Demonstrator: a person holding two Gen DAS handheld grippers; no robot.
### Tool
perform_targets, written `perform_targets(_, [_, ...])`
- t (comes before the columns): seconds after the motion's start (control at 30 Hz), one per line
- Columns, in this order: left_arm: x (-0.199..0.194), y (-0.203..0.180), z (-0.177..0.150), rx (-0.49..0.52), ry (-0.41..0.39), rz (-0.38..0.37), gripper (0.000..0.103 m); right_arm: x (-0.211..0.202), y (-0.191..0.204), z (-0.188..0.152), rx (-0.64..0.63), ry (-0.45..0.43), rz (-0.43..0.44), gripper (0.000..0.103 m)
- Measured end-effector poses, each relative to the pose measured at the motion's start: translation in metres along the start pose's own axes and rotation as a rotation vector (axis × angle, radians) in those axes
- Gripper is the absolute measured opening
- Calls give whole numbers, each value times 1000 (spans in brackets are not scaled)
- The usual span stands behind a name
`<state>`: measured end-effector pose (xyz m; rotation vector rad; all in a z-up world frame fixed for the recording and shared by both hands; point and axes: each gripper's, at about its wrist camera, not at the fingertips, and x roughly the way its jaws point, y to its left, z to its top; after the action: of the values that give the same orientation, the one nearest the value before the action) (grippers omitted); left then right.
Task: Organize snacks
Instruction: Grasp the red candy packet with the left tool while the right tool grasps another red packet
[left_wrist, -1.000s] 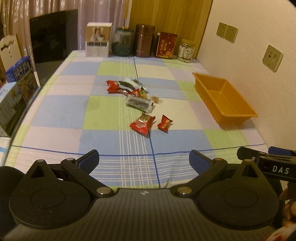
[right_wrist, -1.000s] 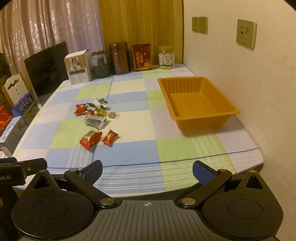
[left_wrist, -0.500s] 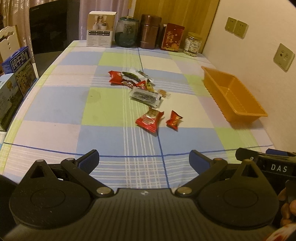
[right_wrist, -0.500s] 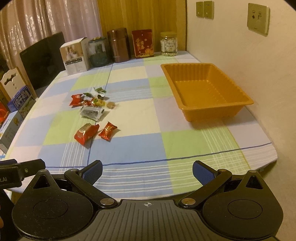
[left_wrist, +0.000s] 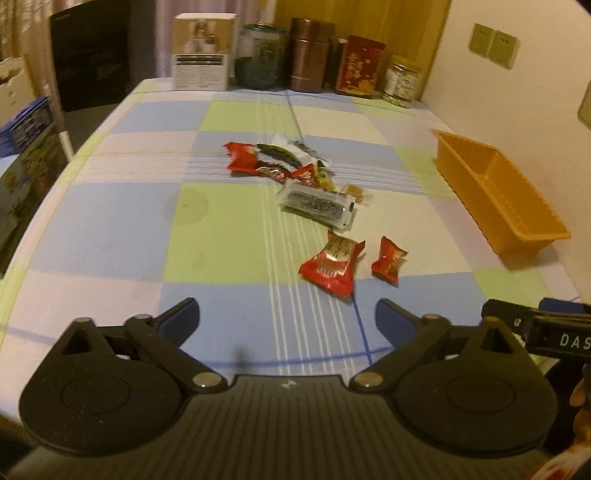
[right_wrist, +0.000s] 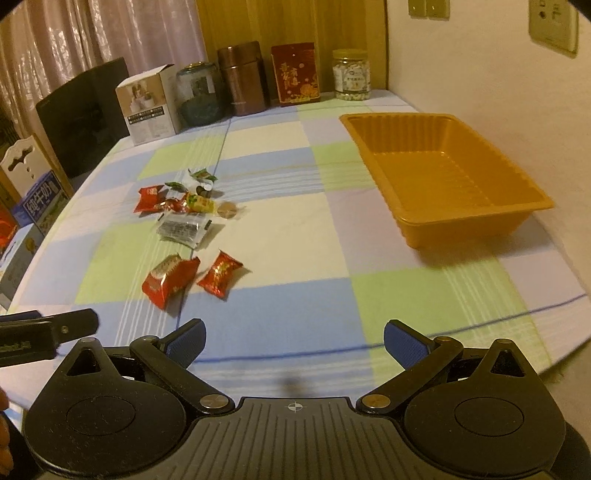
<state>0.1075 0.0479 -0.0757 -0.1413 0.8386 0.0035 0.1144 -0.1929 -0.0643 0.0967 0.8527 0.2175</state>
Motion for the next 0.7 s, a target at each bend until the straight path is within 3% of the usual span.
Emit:
perform_targets(0.17, [31, -6, 16, 98, -13, -74, 87, 22, 1, 7, 23, -15, 7, 98])
perform_targets(0.23, [44, -9, 21, 133, -11, -102, 84, 31, 0, 9, 36, -8, 19, 81])
perform_targets(0.37, [68, -13, 29, 192, -6, -139, 76, 46, -2, 14, 66, -6, 29, 79])
perform_targets(0.6, [97, -10, 33, 208, 54, -207, 42, 64, 3, 21, 85, 2, 60, 75])
perform_targets(0.7, [98, -8, 31, 210, 56, -212, 39, 72, 12, 24, 71, 11, 77, 75])
